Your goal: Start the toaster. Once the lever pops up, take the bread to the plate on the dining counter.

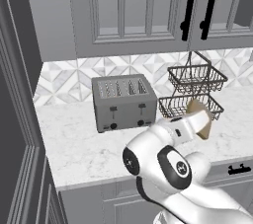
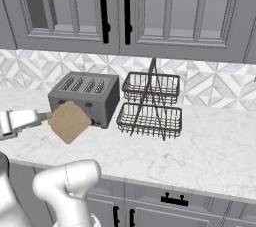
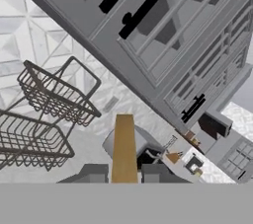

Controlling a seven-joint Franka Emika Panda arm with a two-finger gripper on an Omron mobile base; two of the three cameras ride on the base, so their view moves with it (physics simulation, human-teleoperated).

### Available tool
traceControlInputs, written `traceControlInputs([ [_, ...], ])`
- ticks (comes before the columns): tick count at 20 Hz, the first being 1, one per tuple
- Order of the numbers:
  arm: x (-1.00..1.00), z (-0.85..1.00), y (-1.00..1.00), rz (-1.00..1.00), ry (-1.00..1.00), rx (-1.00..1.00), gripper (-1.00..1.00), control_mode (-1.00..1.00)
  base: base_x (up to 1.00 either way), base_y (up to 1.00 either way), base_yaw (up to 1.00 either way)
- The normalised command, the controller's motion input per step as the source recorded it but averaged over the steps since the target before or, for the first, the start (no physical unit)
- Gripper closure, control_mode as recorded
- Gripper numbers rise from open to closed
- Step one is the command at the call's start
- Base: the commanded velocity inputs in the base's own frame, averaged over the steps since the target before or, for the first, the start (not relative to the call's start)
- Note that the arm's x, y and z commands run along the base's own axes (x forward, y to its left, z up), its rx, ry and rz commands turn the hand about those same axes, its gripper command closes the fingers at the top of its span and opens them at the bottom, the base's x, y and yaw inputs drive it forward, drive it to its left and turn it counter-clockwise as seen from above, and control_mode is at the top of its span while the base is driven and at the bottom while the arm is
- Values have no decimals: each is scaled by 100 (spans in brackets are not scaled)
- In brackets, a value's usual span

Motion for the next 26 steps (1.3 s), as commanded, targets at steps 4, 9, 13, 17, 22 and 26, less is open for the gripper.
traceControlInputs([
  [4, -1, 0, 0, -2, -6, 0, 100, -100, 0, 0, 0],
  [9, -1, 1, 0, -1, -2, 0, 100, 100, -14, -7, -14],
  [13, 0, 0, 0, 0, 0, 0, 100, 100, -13, -34, -24],
  [17, 0, 0, 0, 0, 0, 0, 100, 100, -4, -51, -31],
  [22, 0, 0, 0, 0, 0, 0, 100, 100, 0, -69, -46],
  [26, 0, 0, 0, 0, 0, 0, 100, 100, 0, -71, -57],
])
